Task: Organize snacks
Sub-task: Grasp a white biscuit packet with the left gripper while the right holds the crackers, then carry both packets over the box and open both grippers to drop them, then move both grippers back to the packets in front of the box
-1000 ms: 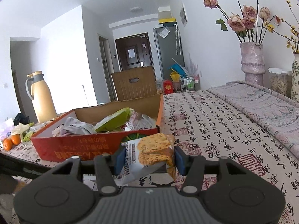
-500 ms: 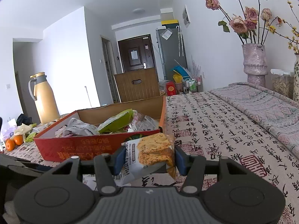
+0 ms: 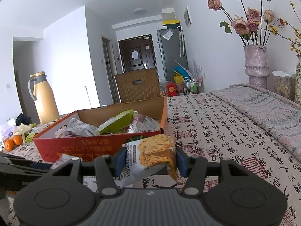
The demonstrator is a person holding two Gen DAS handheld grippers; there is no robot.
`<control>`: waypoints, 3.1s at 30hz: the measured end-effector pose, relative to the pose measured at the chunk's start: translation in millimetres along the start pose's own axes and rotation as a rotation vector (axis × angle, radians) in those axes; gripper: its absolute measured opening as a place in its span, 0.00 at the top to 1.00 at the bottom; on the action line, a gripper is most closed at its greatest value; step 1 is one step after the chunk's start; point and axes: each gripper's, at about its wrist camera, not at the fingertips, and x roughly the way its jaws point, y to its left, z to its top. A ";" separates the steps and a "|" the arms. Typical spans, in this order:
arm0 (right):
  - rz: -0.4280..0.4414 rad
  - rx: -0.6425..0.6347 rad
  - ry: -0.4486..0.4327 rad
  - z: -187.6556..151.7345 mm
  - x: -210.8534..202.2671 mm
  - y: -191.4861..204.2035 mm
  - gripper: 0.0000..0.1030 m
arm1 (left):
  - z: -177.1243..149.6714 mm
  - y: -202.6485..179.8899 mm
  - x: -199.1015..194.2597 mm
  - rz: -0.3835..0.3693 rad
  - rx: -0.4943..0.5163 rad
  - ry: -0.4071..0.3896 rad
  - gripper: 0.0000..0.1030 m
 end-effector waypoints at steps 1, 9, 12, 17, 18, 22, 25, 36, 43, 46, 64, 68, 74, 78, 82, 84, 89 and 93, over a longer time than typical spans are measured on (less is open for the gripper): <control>-0.002 -0.005 -0.005 -0.1 -0.8 0.8 0.48 | 0.8 1.0 -3.1 -0.002 -0.003 -0.008 0.62; 0.017 -0.045 -0.061 9.5 -18.1 13.5 0.48 | 17.5 11.6 -31.1 -0.012 -0.015 -0.098 0.62; 0.042 -0.062 -0.088 18.6 -23.9 22.3 0.48 | 26.4 16.3 -38.8 -0.003 -0.014 -0.133 0.62; 0.085 -0.101 -0.107 36.0 -20.8 36.1 0.48 | 41.8 24.8 -46.8 0.015 -0.026 -0.189 0.62; 0.085 -0.110 -0.108 39.6 -19.1 38.4 0.48 | 45.0 27.1 -47.9 0.016 -0.031 -0.200 0.62; 0.083 -0.121 -0.119 56.3 -10.1 45.4 0.48 | 58.4 34.2 -49.5 0.019 -0.041 -0.232 0.62; 0.082 -0.119 -0.125 69.7 -1.1 50.7 0.48 | 68.0 39.5 -47.4 0.026 -0.046 -0.249 0.61; 0.077 -0.135 -0.114 105.3 44.5 76.8 0.48 | 106.8 64.8 -22.3 0.068 -0.092 -0.258 0.62; 0.041 -0.100 -0.094 113.3 78.8 82.4 0.48 | 127.2 78.8 2.0 0.104 -0.144 -0.260 0.61; 0.031 -0.083 -0.082 109.3 92.0 82.1 0.48 | 124.9 83.0 15.2 0.120 -0.161 -0.259 0.62; 0.014 -0.034 0.002 80.4 116.4 66.1 0.37 | 103.5 94.2 41.1 0.136 -0.181 -0.249 0.13; 0.000 -0.003 -0.028 82.2 109.3 60.4 0.07 | 103.0 94.9 34.1 0.155 -0.200 -0.292 0.00; -0.013 0.021 -0.035 83.3 107.6 57.1 0.00 | 105.0 97.4 37.1 0.158 -0.217 -0.270 0.00; -0.009 0.019 -0.033 83.1 108.1 57.4 0.00 | 104.4 98.0 36.2 0.156 -0.218 -0.270 0.00; -0.013 0.010 -0.039 85.5 105.3 58.7 0.00 | 106.8 98.7 35.6 0.153 -0.221 -0.267 0.00; -0.019 0.008 -0.044 89.2 101.7 59.6 0.00 | 108.9 97.4 34.1 0.157 -0.220 -0.267 0.00; -0.032 -0.004 -0.063 98.0 84.7 59.4 0.00 | 113.4 94.3 26.2 0.161 -0.209 -0.260 0.00; -0.040 -0.008 -0.071 99.8 70.5 58.3 0.00 | 110.3 94.6 12.6 0.166 -0.207 -0.261 0.00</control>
